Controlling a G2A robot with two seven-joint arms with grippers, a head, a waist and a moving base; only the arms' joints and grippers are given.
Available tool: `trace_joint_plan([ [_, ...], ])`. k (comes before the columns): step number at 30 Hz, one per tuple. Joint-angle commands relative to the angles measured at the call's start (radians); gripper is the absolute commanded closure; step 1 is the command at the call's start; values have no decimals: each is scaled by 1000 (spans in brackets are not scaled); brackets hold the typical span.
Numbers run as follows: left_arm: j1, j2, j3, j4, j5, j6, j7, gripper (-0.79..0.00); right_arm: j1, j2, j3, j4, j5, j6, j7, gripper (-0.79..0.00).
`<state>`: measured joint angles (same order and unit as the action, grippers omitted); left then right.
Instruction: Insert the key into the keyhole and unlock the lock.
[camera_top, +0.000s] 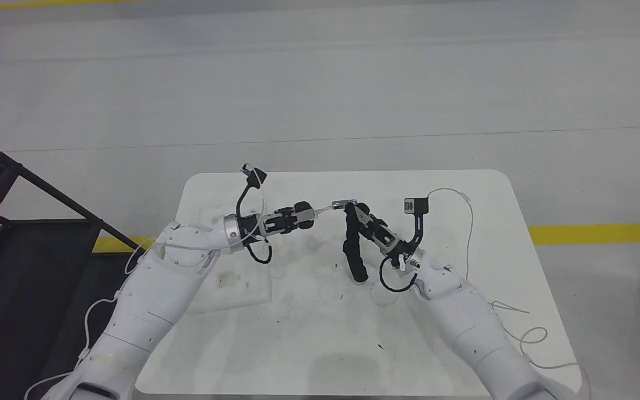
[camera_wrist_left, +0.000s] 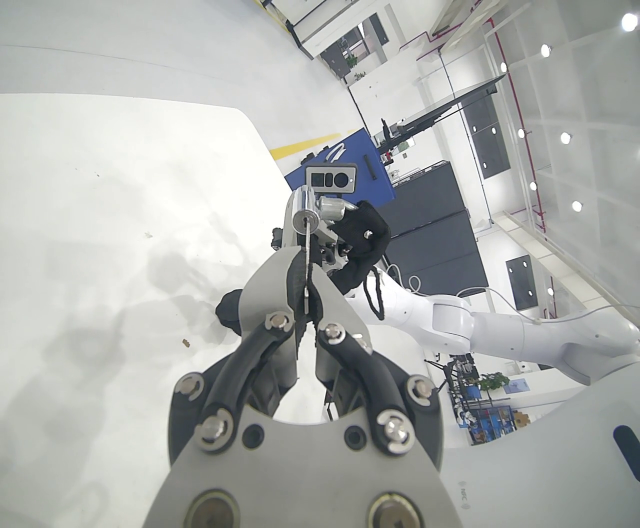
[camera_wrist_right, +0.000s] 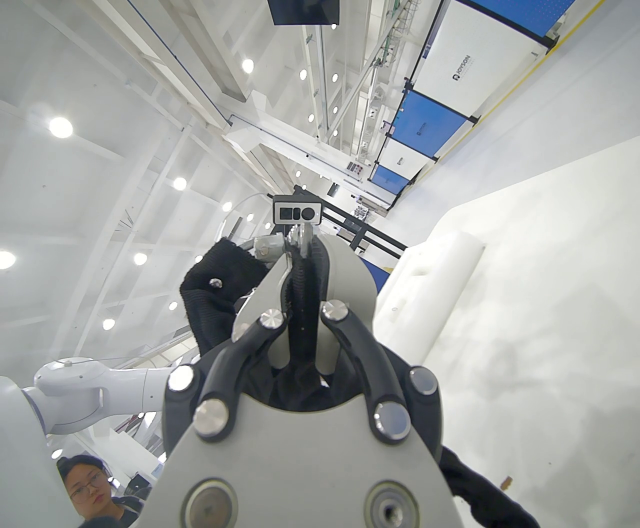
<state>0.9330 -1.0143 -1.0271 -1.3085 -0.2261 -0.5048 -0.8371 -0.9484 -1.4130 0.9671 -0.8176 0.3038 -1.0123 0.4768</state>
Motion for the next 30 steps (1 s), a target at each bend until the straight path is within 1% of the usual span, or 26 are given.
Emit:
trace_joint_plan([
  [1, 1, -1, -3, 0, -1, 3, -3, 0, 0, 0, 0, 0, 0, 0, 0, 0],
  [9, 2, -3, -11, 5, -4, 9, -12, 0, -1, 0, 1, -2, -2, 5, -2, 0],
  [13, 6, -3, -20, 10, -7, 9, -18, 0, -6, 10, 20, -31, -26, 67, 9, 0],
  [17, 12, -2, -32, 14, -14, 6, -28, 0, -6, 22, 42, -43, 23, 117, 87, 0],
  [21, 18, 0, -41, 14, -18, 6, -44, 0, -6, 32, 62, -49, 20, 120, 126, 0],
  [25, 18, 2, -51, 22, -28, 31, -74, 0, -10, 41, 71, -65, -25, 99, 150, 0],
  [30, 10, 1, -55, 41, -59, 33, -113, 0, -26, 44, 69, -88, -63, 95, 143, 0],
])
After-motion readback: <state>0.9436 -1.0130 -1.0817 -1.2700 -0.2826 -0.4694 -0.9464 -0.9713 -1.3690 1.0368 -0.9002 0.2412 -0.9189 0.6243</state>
